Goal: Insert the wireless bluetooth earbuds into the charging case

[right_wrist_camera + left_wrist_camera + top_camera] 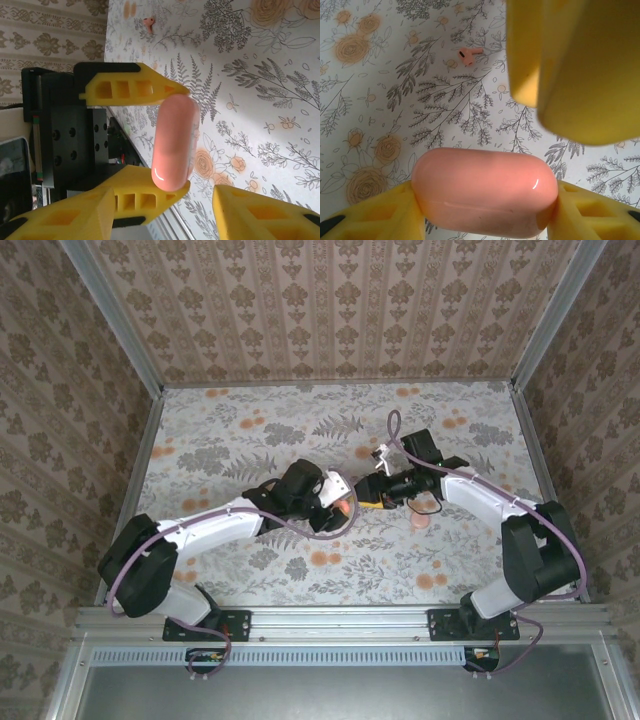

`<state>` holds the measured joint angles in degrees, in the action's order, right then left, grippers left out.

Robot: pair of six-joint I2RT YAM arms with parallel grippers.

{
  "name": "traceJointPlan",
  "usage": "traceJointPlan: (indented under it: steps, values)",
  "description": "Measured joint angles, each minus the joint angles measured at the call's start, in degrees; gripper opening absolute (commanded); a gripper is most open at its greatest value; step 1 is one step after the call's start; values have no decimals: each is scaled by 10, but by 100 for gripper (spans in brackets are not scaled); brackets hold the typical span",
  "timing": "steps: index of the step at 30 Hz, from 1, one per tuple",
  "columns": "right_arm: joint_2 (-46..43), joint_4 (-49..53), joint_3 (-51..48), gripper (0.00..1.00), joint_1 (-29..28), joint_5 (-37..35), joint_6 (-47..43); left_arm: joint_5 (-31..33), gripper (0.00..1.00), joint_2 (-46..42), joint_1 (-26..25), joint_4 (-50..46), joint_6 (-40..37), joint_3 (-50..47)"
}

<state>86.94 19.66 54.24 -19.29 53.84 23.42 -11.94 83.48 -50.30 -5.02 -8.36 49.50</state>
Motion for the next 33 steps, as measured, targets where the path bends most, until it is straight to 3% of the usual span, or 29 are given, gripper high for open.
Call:
traceJointPlan:
  steps: [13, 27, 33]
  values:
    - [38, -8, 16, 50, -17, 24, 9, -5, 54, -11, -6, 6, -3, 0]
    - [71, 2, 41, 26, -32, 44, 4, 1, 55, -26, -10, 3, -3, -4]
    - [71, 17, 51, 25, -35, 45, -12, 6, 81, -33, -10, 8, -3, -5]
